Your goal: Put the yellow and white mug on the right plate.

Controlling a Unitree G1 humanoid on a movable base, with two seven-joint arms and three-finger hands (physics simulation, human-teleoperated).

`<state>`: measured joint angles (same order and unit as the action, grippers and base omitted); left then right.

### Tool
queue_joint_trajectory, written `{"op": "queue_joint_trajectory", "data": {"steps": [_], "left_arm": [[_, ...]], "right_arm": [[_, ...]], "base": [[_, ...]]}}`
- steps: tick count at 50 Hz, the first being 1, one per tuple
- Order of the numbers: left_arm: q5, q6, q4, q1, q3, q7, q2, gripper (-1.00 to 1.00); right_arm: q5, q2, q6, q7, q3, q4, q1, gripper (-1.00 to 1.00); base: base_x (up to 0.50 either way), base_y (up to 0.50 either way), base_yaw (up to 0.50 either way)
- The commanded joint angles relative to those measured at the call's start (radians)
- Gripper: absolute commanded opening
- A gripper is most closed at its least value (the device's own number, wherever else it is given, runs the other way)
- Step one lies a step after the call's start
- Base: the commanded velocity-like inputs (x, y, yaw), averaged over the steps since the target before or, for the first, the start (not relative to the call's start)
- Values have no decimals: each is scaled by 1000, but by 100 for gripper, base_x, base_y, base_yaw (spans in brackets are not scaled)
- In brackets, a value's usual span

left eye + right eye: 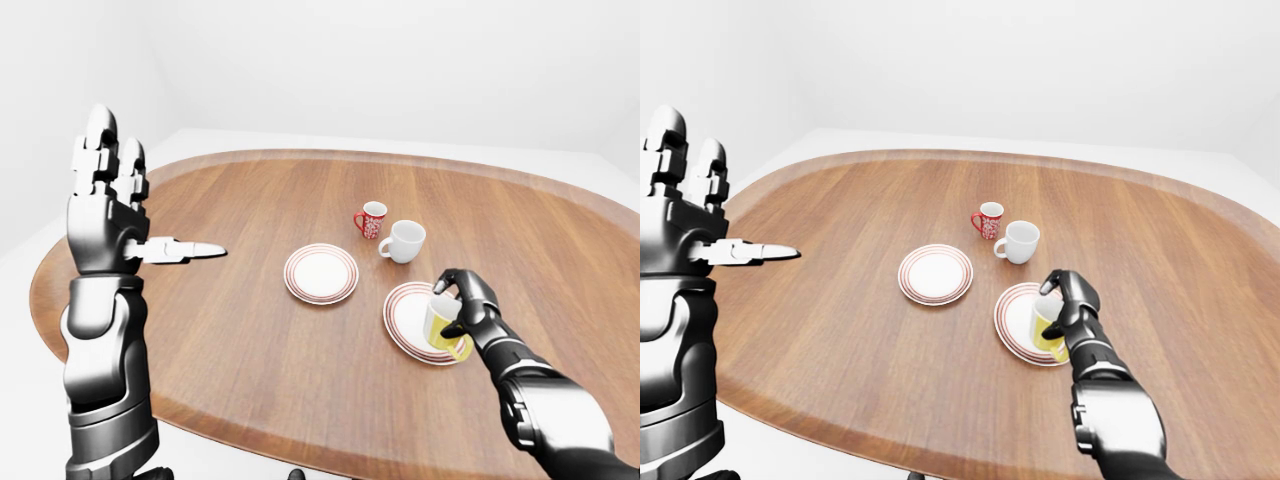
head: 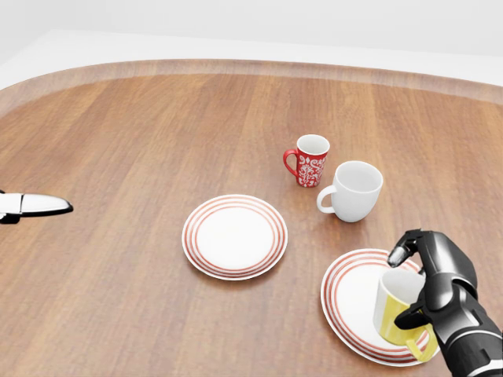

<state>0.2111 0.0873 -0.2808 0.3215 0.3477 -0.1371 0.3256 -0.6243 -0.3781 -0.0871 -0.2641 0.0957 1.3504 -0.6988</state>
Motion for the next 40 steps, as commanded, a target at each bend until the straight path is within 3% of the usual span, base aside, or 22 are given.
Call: {"op": "queue_joint_trajectory", "data": {"steps": [1, 40], "left_arm": [[-1, 0, -1, 1, 1, 0, 0, 100], [-3, 0, -3, -3, -2, -1, -3, 100]], "right_arm": [[39, 13, 0, -26, 8, 7, 6, -100], [42, 25, 0, -93, 31, 16, -24, -100]], "base": [[0, 0, 0], [0, 0, 0]]}}
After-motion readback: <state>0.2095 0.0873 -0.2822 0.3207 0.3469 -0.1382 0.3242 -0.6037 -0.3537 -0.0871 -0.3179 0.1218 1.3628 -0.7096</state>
